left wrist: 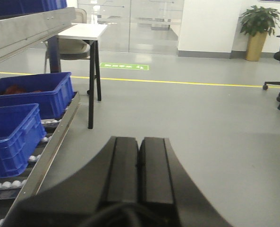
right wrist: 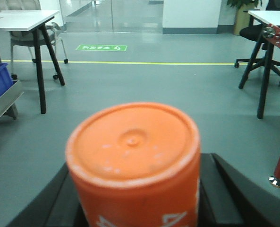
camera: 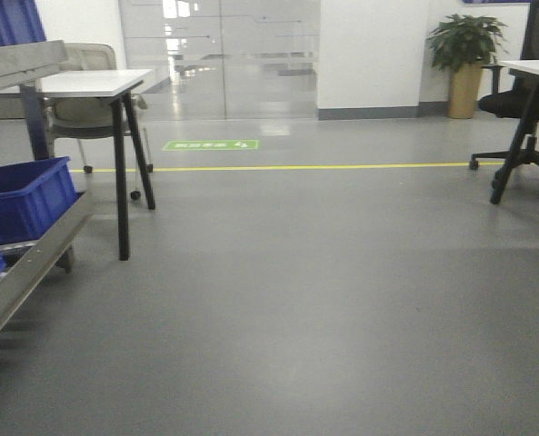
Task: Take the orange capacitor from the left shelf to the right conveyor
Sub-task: 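Drive the base to the conveyor table holding the capacitor, then move the right gripper with the capacitor over the silver tray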
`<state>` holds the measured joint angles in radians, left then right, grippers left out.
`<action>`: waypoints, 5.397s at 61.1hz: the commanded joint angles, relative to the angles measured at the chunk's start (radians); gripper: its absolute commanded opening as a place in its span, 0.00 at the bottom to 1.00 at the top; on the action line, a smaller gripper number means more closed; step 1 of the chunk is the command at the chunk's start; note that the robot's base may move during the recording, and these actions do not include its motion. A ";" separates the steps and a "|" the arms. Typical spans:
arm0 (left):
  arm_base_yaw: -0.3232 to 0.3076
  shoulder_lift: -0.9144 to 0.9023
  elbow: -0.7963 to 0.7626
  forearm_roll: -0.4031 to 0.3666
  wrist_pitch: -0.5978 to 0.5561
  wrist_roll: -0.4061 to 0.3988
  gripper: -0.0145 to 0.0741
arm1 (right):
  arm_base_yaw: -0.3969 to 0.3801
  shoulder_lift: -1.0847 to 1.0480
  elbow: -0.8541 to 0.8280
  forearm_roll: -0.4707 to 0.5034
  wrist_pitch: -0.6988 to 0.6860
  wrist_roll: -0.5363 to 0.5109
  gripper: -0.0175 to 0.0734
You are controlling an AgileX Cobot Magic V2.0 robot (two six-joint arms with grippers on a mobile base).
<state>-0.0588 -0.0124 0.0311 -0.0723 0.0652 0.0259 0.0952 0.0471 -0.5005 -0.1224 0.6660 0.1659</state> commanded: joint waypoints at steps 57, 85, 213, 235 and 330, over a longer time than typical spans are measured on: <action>0.000 -0.011 -0.005 -0.002 -0.090 -0.001 0.02 | -0.002 0.015 -0.026 -0.006 -0.089 -0.001 0.27; 0.000 -0.011 -0.005 -0.002 -0.090 -0.001 0.02 | -0.002 0.015 -0.026 -0.006 -0.089 -0.001 0.27; 0.000 -0.011 -0.005 -0.002 -0.090 -0.001 0.02 | -0.002 0.016 -0.026 -0.006 -0.089 -0.001 0.27; 0.000 -0.011 -0.005 -0.002 -0.090 -0.001 0.02 | -0.002 0.016 -0.026 -0.006 -0.089 -0.001 0.27; 0.000 -0.011 -0.005 -0.002 -0.090 -0.001 0.02 | -0.002 0.016 -0.026 -0.006 -0.089 -0.001 0.27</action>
<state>-0.0588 -0.0124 0.0311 -0.0723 0.0652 0.0259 0.0952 0.0467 -0.5005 -0.1224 0.6660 0.1677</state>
